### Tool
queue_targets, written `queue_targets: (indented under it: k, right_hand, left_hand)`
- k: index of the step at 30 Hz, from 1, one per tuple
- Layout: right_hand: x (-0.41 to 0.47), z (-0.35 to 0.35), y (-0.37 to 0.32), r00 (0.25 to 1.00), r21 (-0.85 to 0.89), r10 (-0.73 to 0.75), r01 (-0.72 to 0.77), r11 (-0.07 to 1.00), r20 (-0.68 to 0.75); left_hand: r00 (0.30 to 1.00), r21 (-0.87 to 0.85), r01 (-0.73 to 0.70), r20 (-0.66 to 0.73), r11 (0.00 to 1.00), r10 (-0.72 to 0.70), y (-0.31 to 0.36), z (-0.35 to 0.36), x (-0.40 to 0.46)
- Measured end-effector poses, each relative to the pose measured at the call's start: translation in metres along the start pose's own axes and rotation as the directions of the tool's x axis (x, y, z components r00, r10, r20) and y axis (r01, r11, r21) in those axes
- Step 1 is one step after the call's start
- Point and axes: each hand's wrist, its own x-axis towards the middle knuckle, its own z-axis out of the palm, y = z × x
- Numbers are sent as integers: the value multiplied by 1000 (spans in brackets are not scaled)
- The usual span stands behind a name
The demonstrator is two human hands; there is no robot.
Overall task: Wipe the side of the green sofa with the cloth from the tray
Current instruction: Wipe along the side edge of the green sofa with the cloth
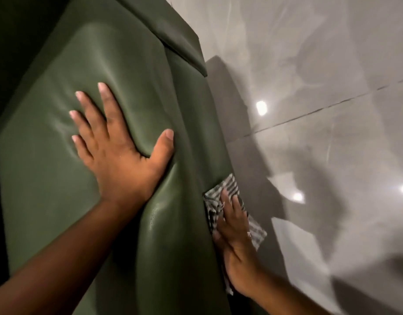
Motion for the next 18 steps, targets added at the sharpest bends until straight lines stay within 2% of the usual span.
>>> queue_targets:
  k: [3, 5, 9, 13, 18]
  right_hand:
    - [67, 0, -6, 996, -114, -89, 87, 990, -9]
    - [141, -5, -21, 995, -218, -92, 83, 972, -32]
    - [208, -10, -30, 999, -101, -37, 35, 994, -21]
    - [175, -9, -23, 998, -118, -40, 33, 992, -53]
    - [32, -2, 12, 996, 76, 93, -94, 993, 14]
  left_hand:
    - [1000, -20, -5, -29, 1000, 4, -3, 4, 2]
    - [999, -23, -11, -41, 1000, 10, -4, 5, 1]
    - [999, -23, -20, -46, 1000, 19, -4, 5, 1]
    - [999, -20, -5, -36, 1000, 4, -3, 3, 1]
    - [1000, -8, 13, -20, 1000, -13, 0, 2, 0]
